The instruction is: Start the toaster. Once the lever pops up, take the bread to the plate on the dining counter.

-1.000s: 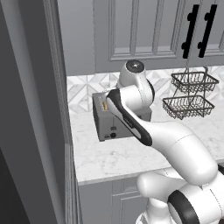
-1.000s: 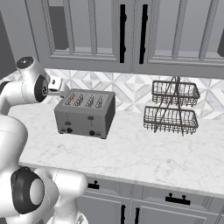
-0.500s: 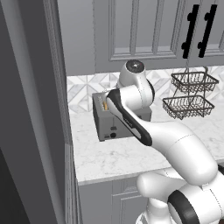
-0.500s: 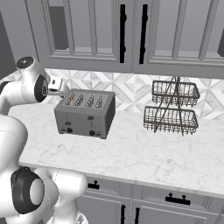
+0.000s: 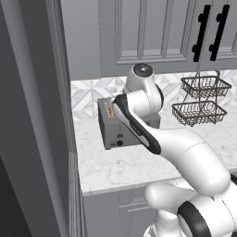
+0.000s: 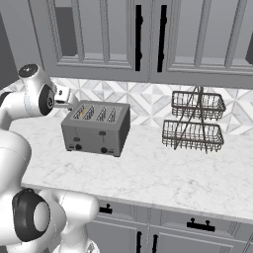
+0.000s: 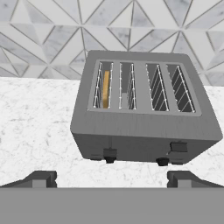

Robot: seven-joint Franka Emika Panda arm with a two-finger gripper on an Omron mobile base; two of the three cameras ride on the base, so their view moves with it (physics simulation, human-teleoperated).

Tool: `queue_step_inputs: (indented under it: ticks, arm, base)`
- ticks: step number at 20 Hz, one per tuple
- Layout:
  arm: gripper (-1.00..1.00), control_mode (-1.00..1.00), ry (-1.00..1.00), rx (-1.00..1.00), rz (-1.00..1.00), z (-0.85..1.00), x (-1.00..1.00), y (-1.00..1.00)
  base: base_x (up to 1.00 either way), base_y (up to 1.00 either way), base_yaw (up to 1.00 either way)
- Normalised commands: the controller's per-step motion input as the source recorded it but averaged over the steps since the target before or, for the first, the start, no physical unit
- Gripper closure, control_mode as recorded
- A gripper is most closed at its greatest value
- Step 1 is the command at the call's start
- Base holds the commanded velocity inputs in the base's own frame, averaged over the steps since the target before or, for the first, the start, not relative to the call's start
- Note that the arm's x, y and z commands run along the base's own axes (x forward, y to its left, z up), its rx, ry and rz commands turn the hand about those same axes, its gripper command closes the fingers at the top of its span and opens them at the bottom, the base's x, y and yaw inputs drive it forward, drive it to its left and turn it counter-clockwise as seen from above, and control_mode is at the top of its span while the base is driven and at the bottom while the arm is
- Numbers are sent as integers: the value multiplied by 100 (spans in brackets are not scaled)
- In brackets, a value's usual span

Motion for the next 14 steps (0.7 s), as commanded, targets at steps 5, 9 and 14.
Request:
queue_step_inputs:
  ticks: [5, 9, 14]
  arm:
    - [-100, -100, 0, 0, 0, 0, 0, 0]
    - [-100, -100, 0, 0, 0, 0, 0, 0]
    - [-100, -100, 0, 0, 0, 0, 0, 0]
  base:
    - [0, 0, 0]
    - [0, 0, 0]
    - [0, 0, 0]
